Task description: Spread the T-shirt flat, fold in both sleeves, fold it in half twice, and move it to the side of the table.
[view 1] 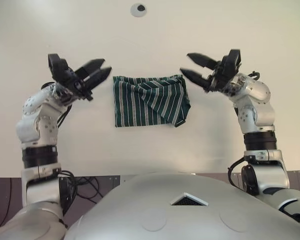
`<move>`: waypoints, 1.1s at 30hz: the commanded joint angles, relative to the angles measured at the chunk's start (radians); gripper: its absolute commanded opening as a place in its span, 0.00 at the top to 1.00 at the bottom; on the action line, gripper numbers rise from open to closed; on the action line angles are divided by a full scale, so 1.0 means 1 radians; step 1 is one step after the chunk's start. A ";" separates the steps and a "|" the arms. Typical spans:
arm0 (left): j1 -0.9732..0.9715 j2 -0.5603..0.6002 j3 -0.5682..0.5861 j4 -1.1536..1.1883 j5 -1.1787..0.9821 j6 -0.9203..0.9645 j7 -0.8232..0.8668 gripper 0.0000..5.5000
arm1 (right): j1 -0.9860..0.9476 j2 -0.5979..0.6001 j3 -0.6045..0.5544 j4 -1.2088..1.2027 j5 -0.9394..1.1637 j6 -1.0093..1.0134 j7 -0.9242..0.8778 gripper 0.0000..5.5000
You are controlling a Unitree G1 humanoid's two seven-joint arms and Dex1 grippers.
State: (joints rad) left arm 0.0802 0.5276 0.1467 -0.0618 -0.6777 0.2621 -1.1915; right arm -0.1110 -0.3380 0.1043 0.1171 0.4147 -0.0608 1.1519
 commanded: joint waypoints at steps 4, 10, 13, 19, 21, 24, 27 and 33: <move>0.011 -0.006 -0.145 0.061 0.347 -0.189 0.158 0.63 | 0.018 -0.046 0.084 0.067 -0.249 -0.247 -0.056 0.55; 0.007 0.004 -0.211 0.232 0.553 -0.429 0.229 0.63 | -0.021 -0.042 0.125 0.177 -0.405 -0.373 -0.166 0.55; -0.016 0.024 -0.286 0.383 0.742 -0.560 0.339 0.63 | -0.038 -0.044 0.135 0.208 -0.435 -0.396 -0.204 0.55; -0.032 0.051 -0.377 0.526 0.870 -0.719 0.443 0.63 | -0.099 -0.051 0.144 0.278 -0.525 -0.427 -0.305 0.55; -0.041 0.054 -0.391 0.544 0.873 -0.753 0.455 0.63 | -0.127 -0.047 0.137 0.316 -0.561 -0.429 -0.364 0.55; -0.048 0.060 -0.408 0.556 0.863 -0.777 0.455 0.63 | -0.184 -0.038 0.123 0.382 -0.623 -0.428 -0.489 0.55; -0.051 0.069 -0.421 0.561 0.854 -0.783 0.452 0.63 | -0.249 -0.032 0.106 0.469 -0.668 -0.396 -0.610 0.55; -0.052 0.077 -0.434 0.551 0.833 -0.775 0.446 0.63 | -0.317 -0.033 0.087 0.583 -0.672 -0.419 -0.729 0.55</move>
State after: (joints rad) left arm -0.0397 0.5844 -0.2300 0.4170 0.0846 -0.5944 -0.7067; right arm -0.4053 -0.3666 0.1985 0.6781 -0.2573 -0.4684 0.4417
